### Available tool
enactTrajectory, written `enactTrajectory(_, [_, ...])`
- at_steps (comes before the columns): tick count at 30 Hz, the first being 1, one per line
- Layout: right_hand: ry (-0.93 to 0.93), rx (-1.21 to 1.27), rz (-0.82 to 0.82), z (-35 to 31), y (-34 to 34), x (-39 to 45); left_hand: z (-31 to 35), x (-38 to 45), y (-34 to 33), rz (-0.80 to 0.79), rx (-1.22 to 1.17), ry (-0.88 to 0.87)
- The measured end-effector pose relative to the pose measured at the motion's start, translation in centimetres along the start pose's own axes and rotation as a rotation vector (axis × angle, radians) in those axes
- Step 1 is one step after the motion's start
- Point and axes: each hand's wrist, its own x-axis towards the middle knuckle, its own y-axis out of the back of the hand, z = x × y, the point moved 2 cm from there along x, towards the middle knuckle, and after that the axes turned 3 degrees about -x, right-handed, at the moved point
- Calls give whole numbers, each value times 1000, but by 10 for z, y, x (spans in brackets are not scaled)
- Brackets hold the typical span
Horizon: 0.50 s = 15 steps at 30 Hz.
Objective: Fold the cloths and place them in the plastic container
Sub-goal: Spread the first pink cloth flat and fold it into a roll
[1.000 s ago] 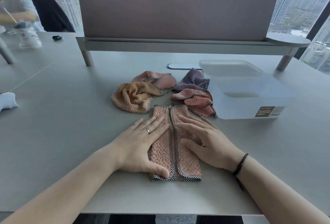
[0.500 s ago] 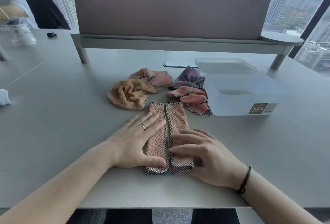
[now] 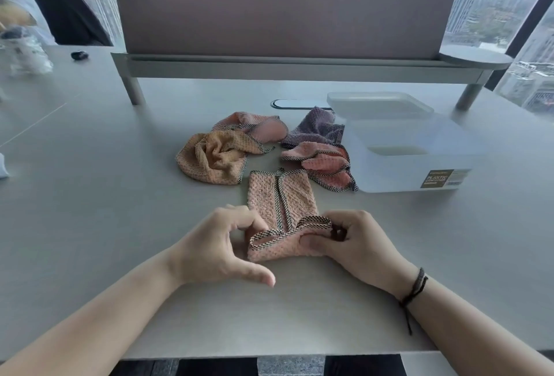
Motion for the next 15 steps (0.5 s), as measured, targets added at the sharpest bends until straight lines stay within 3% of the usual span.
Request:
enactTrajectory(6, [-74,3,-13,3,0,11,-8,2,-3,57,-130,157])
enactTrajectory(15, [-92,-19,-14,3,0,8,-10,8,-8,177,92,163])
